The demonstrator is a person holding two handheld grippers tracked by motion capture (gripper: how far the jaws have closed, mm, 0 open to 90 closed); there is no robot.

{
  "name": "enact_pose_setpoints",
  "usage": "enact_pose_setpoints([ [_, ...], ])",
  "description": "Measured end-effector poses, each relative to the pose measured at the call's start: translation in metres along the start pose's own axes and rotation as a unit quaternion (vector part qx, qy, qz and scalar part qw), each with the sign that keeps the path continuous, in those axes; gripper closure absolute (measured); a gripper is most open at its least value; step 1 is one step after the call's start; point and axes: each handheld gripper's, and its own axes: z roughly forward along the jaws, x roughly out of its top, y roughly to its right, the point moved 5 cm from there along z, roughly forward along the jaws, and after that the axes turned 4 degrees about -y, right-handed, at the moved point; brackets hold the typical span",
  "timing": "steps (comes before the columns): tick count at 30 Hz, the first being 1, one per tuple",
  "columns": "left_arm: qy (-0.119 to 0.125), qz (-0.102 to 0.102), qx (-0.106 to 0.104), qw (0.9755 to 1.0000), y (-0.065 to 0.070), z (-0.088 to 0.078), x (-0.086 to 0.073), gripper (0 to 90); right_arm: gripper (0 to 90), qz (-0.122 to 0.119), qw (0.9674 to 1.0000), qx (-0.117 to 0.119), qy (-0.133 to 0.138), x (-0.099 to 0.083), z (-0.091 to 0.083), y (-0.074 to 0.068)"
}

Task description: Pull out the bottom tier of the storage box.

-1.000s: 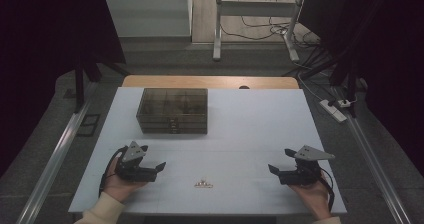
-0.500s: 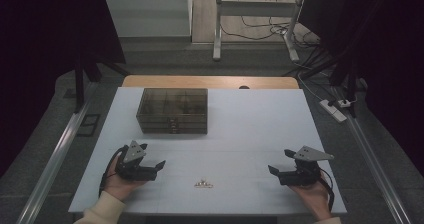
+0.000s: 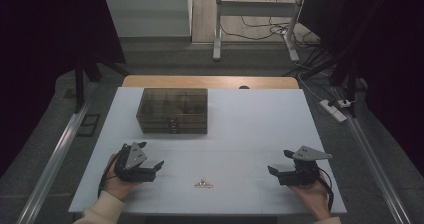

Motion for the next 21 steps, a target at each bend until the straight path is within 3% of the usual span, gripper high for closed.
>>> enact_pose_setpoints([
  [4, 0.000, 0.010, 0.013, 0.9999, -0.0015, 0.0003, 0.0003, 12.8, 12.4, -0.003, 1.0000, -0.002, -0.002, -0.0001, 0.0008, -0.0008],
  [9, 0.001, 0.016, 0.014, 0.9998, -0.0012, 0.0015, 0.0005, 12.8, 12.4, -0.003, 1.0000, 0.000, -0.005, -0.0006, 0.0009, -0.0006],
  [13, 0.017, 0.022, 0.009, 0.9996, 0.0005, 0.0008, 0.0033, 12.9, 12.4, -0.002, 1.0000, 0.000, -0.006, -0.0010, 0.0010, -0.0007],
  [21, 0.012, 0.085, 0.038, 0.9956, 0.0055, 0.0061, 0.0068, 14.7, 12.4, -0.004, 0.9999, -0.004, -0.010, -0.0025, -0.0001, -0.0013],
])
